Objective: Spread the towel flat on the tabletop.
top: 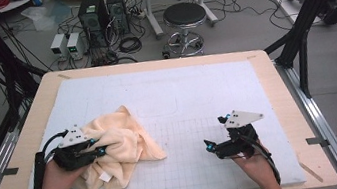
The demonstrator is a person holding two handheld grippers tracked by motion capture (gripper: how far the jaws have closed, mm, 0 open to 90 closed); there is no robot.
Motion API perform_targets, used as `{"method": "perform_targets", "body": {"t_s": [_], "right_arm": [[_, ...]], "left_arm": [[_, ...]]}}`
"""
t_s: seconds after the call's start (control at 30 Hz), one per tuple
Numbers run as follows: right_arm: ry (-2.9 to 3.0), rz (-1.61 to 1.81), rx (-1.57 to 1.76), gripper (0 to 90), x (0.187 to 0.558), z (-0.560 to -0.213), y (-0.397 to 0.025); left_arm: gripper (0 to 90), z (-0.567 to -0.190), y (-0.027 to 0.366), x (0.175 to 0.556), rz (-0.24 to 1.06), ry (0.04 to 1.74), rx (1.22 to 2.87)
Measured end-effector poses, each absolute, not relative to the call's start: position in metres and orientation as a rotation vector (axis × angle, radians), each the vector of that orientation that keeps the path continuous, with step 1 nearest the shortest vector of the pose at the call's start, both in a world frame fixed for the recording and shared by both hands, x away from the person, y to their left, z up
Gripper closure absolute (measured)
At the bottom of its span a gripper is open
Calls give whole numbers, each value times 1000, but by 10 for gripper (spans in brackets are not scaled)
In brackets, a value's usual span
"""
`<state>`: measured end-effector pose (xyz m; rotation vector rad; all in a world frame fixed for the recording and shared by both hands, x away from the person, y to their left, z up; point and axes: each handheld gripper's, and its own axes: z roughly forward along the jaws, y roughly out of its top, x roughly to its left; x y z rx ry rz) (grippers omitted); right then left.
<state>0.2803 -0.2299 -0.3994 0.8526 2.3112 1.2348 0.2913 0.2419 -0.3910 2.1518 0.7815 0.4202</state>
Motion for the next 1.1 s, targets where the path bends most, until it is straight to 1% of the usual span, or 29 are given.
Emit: {"method": "perform_targets", "body": {"t_s": [0.27,0.6,0.83,1.1], "right_arm": [[2303,1238,863,89,280,-399,-231],[2300,1248,862,89,280,-397,-231],[2332,1261,829,90,280,-395,-219],[2334,1276,840,90,283,-392,-216]], "left_arm": [[742,-385,236,288,396,769,2135],[748,-377,220,282,369,694,2142],[748,-376,220,281,360,699,2135],[748,-372,216,279,349,670,2128]]}}
